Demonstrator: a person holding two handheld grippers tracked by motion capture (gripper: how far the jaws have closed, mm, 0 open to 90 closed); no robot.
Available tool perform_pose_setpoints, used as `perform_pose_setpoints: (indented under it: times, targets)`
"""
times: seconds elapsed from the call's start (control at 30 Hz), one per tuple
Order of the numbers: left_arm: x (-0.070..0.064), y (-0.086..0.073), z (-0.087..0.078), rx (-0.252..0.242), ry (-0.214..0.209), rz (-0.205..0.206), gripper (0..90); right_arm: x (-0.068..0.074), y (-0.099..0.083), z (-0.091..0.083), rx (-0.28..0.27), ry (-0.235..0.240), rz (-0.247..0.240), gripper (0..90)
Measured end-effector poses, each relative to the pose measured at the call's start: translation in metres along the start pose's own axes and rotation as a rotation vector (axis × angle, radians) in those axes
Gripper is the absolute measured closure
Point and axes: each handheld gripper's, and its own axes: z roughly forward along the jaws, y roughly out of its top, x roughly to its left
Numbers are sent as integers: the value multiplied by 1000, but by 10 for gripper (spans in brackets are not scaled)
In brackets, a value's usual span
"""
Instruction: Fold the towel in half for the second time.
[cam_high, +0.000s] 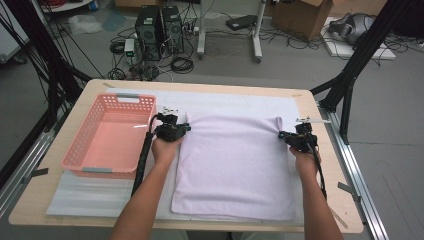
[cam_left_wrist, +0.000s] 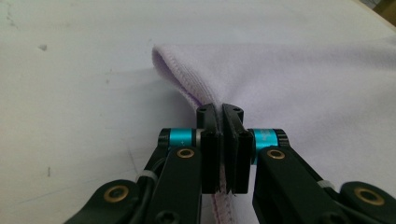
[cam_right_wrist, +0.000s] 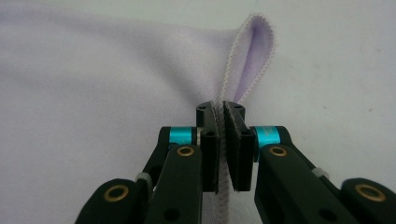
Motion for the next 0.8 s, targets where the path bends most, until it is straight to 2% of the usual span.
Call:
perform_pose_setpoints:
  times: [0.17, 0.33, 0.37, 0.47, 0.63, 0.8]
  targets:
    - [-5, 1, -17, -22, -31, 39, 858, 4, -2, -23, -56, 33, -11, 849]
    - [-9, -4, -36, -39, -62, 55, 858, 9, -11, -42, -67, 61, -28, 849]
    - [-11, -6, -41, -37, -72, 76, 858, 10, -13, -45, -70, 64, -35, 849]
    - [-16, -12, -53, -43, -88, 97, 858, 13, -17, -57, -95, 82, -40, 848]
    - [-22, -23, -68, -36, -109, 118, 858, 19, -28, -73, -105, 108, -56, 848]
    - [-27, -35, -78, -24, -122, 143, 858, 24, -42, -85, -90, 116, -80, 848]
